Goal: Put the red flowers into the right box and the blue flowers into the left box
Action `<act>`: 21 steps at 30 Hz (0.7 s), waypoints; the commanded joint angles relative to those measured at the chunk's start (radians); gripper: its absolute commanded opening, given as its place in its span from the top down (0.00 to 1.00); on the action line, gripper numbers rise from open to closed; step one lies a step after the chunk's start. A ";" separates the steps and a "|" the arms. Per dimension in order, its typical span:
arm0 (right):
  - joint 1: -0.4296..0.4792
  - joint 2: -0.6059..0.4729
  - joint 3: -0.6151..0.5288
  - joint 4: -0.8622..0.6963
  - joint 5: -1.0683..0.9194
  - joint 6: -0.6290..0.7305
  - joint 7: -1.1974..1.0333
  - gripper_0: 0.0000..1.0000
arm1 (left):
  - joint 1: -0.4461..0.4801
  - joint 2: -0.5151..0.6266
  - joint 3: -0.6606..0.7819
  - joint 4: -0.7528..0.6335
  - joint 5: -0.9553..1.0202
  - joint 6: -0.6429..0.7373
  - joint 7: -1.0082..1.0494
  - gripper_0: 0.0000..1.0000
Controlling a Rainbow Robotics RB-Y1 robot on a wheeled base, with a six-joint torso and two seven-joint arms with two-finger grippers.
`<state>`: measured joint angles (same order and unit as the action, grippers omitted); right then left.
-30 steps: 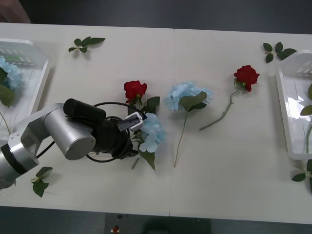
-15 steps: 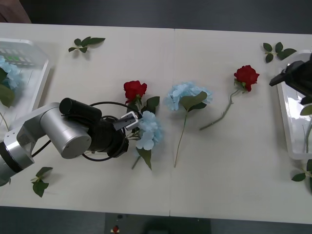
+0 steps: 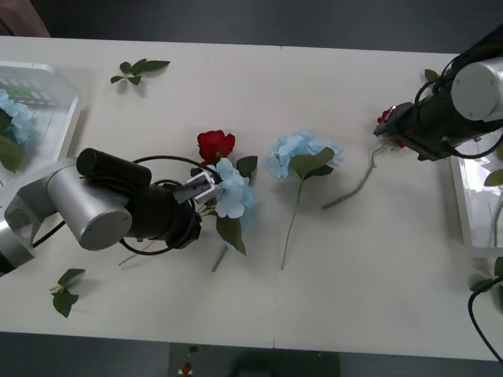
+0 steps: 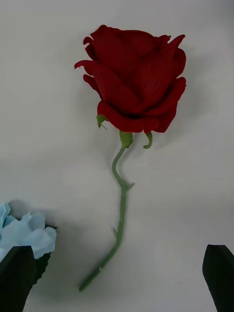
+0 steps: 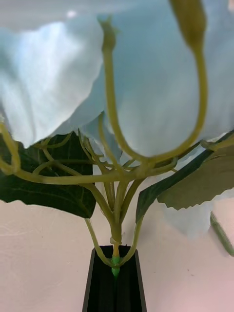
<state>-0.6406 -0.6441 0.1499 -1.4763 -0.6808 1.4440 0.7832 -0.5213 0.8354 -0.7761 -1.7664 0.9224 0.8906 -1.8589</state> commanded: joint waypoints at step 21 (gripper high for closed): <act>-0.171 0.141 0.180 0.376 0.225 -0.238 -0.036 0.00 | -0.051 0.237 0.465 -0.307 0.283 0.054 0.642 1.00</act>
<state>-0.7846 -0.4940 0.3032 -1.0858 -0.4708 1.2171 0.7775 -0.5413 1.0070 -0.3879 -2.0704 1.2031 0.8994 -1.2503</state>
